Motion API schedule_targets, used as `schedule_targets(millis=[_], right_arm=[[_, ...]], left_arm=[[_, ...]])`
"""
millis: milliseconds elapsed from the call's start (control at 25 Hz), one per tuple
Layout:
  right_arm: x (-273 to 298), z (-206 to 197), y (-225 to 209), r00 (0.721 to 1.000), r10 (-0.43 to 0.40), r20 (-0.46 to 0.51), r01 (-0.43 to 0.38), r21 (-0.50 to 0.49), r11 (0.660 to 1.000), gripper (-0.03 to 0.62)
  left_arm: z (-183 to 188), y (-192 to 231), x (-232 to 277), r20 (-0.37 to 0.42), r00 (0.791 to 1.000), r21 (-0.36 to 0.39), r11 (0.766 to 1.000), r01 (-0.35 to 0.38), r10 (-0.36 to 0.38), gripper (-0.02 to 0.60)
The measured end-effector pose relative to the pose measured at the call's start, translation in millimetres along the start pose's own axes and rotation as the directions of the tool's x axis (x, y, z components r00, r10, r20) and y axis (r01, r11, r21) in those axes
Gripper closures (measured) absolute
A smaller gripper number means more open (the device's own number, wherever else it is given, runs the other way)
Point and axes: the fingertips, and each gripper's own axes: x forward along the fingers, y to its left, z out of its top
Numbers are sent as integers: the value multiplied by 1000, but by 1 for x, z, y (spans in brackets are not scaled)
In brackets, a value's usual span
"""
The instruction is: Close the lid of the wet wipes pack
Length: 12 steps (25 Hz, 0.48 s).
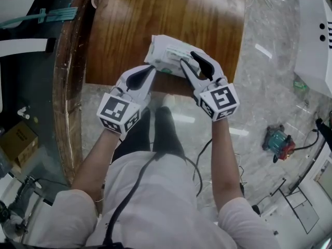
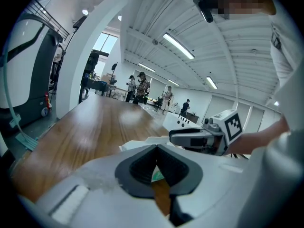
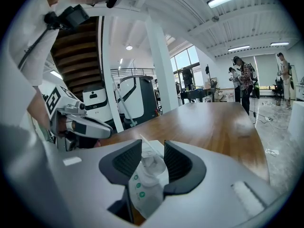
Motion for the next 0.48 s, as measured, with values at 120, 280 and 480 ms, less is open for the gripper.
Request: schedule_targets(millis=[120, 280, 480], right_arm=[[-1, -2, 2, 1000, 0, -5, 0, -2, 1000, 441], [-1, -3, 4, 1000, 0, -10, 0, -4, 1000, 441], [1, -5, 7, 1000, -3, -12, 3, 2, 1000, 441]], left_arm=[[0, 0, -2, 3, 1000, -1, 1000, -1, 1, 577], [0, 0, -4, 4, 1000, 2, 1000, -1, 1, 577], [1, 4, -10, 5, 1000, 4, 1000, -5, 5, 577]])
